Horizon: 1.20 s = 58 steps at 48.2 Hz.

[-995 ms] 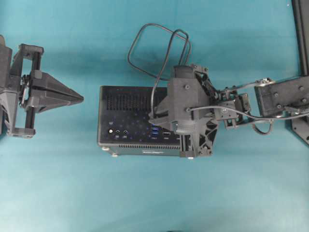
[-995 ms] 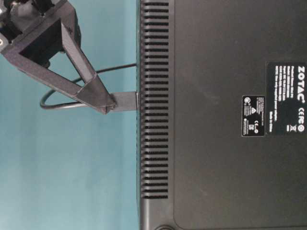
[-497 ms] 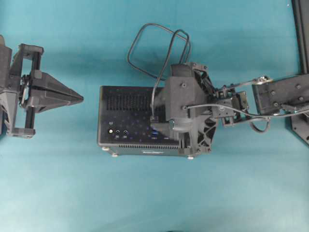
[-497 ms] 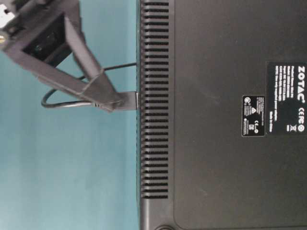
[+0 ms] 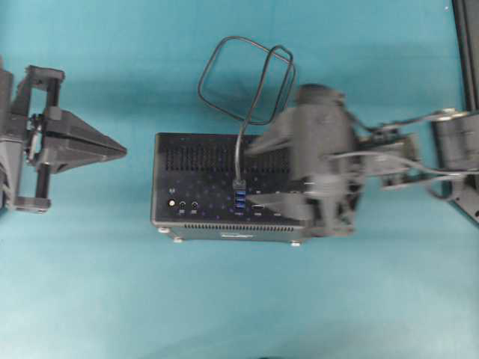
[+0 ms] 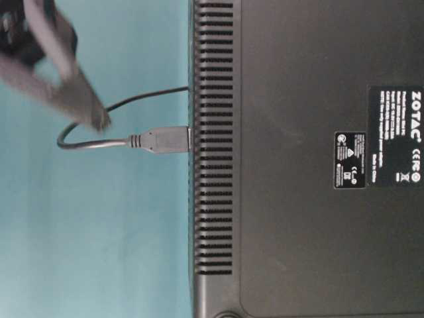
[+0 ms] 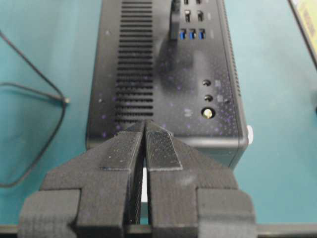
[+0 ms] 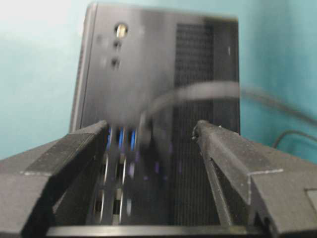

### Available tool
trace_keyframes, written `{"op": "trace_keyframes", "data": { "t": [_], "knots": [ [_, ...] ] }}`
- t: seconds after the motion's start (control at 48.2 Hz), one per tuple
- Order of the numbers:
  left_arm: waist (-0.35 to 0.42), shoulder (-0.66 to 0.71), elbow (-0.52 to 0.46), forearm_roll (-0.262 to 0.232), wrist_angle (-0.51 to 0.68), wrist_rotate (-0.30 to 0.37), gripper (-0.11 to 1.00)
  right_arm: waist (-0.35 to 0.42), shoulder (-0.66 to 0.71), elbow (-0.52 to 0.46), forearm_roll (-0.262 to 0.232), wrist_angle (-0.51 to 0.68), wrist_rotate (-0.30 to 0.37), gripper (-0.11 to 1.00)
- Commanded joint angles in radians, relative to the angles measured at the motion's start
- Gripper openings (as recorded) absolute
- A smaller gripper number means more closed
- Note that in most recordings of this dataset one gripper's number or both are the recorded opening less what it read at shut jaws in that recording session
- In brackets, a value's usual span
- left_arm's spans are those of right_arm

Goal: Insert the USB into the PC box with both arms.

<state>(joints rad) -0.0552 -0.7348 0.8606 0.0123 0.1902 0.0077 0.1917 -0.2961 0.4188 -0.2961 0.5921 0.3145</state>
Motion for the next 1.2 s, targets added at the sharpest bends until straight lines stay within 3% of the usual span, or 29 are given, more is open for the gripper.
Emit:
{"op": "trace_keyframes", "data": {
  "t": [0.0,0.622,1.016,1.181],
  "knots": [
    [-0.006,-0.018,-0.020,0.002,-0.005,0.000,0.00,0.011,-0.048,0.009,0.002,-0.006,0.012,0.80],
    [-0.031,-0.104,0.025,0.002,-0.012,-0.008,0.00,0.017,-0.156,0.110,0.003,-0.032,0.014,0.80],
    [-0.032,-0.173,0.057,0.002,-0.011,0.031,0.00,0.017,-0.291,0.242,0.003,-0.123,0.143,0.80],
    [-0.032,-0.199,0.067,0.002,-0.014,0.046,0.00,0.017,-0.351,0.307,0.000,-0.179,0.160,0.80]
  ]
}}
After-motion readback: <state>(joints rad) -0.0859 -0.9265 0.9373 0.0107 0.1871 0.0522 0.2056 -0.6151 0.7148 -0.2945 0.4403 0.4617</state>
